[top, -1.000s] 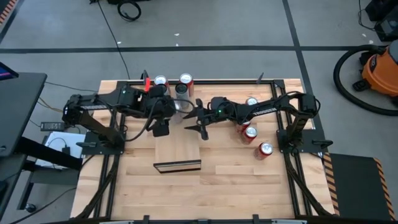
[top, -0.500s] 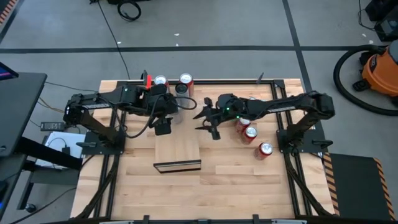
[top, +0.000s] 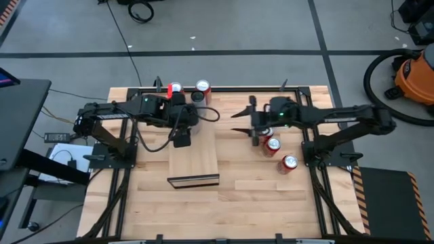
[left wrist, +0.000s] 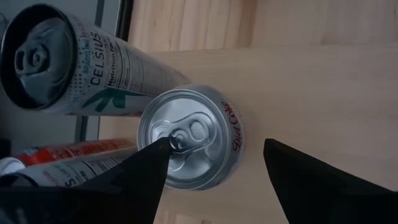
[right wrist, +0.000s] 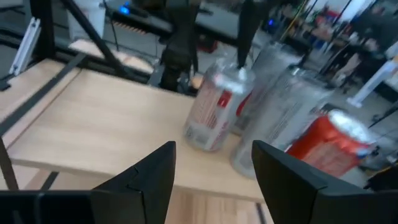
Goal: Place canned beverage on shelf
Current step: Put the top red and silver soda can on the shelf
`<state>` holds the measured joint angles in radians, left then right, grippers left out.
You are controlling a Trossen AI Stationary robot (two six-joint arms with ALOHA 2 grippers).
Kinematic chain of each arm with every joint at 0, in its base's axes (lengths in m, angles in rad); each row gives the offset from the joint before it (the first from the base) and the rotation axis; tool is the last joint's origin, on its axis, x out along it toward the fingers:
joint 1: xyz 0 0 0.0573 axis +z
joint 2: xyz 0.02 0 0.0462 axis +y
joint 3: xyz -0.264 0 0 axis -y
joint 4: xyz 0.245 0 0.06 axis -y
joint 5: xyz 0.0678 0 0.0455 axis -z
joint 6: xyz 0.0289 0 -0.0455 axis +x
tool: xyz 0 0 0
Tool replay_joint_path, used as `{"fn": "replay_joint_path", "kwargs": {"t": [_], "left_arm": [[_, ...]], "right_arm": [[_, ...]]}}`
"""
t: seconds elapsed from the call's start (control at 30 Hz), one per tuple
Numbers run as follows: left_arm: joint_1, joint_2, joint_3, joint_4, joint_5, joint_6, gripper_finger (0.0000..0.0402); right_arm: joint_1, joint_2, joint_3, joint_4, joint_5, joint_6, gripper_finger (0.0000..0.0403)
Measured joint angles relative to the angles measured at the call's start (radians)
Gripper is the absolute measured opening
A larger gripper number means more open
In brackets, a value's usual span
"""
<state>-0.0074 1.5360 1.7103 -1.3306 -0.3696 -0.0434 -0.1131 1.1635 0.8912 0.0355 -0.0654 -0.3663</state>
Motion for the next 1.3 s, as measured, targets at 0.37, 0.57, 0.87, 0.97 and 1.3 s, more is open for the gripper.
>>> {"fn": "replay_joint_path", "kwargs": {"t": [0.37, 0.57, 0.87, 0.97, 1.3], "left_arm": [[0.000, 0.000, 0.000, 0.021, 0.000, -0.247, 0.0237], [-0.008, 0.001, -0.002, 0.057, 0.008, -0.222, 0.0223], [-0.041, 0.004, 0.123, 0.067, 0.011, -0.095, 0.0204], [-0.030, 0.003, 0.135, 0.096, -0.010, -0.100, 0.0204], [-0.010, 0.050, 0.130, 0.088, -0.006, -0.089, 0.0283]], "right_arm": [[-0.039, -0.177, -0.002, 0.012, 0.005, -0.093, 0.0221], [-0.061, -0.217, -0.002, -0.077, -0.004, -0.101, 0.0221], [-0.086, -0.212, -0.003, -0.110, -0.006, -0.114, 0.0221], [-0.090, -0.212, -0.003, -0.110, -0.006, -0.113, 0.0221], [-0.089, -0.211, -0.003, -0.113, -0.008, -0.108, 0.0221]]}}
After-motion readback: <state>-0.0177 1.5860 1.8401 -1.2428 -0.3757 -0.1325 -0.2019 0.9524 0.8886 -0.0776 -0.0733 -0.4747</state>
